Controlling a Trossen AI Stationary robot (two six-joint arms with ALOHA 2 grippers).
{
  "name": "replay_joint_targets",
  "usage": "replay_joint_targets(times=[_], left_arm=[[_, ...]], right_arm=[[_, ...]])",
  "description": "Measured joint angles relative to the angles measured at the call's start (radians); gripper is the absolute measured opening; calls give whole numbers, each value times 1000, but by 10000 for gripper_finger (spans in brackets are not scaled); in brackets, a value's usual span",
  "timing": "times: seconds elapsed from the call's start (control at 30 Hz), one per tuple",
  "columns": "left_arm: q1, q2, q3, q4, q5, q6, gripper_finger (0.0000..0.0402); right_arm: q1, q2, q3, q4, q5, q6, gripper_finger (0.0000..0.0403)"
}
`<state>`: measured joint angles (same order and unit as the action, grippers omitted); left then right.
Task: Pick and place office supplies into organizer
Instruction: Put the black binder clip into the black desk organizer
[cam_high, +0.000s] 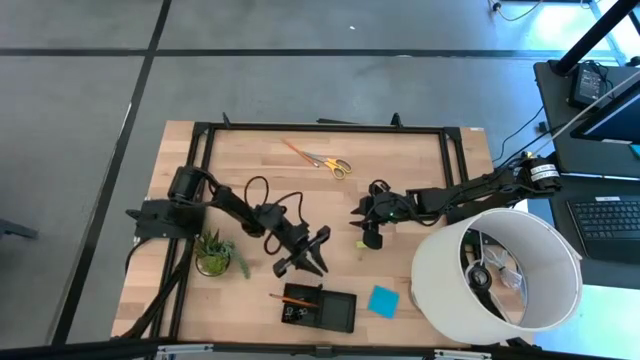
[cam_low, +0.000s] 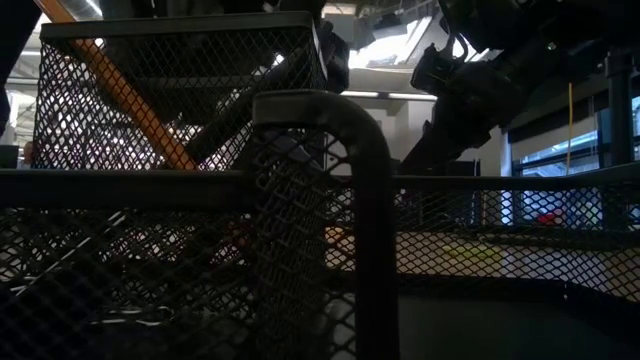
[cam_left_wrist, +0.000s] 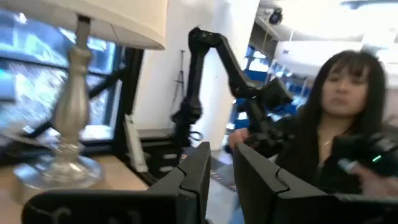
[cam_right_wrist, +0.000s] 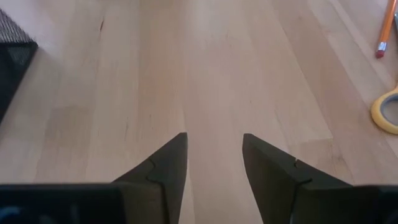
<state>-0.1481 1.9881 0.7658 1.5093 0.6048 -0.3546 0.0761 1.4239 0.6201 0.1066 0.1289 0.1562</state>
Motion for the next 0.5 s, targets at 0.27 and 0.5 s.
replay_joint_targets(times=[0.27, 0.5], left_arm=[[61, 0, 0, -72, -168, 236, 73], [153, 1, 0, -348, -339, 253, 101]], right_arm=[[0, 0, 0, -26, -1, -11, 157], [0, 0, 0, -34, -1, -15, 157]])
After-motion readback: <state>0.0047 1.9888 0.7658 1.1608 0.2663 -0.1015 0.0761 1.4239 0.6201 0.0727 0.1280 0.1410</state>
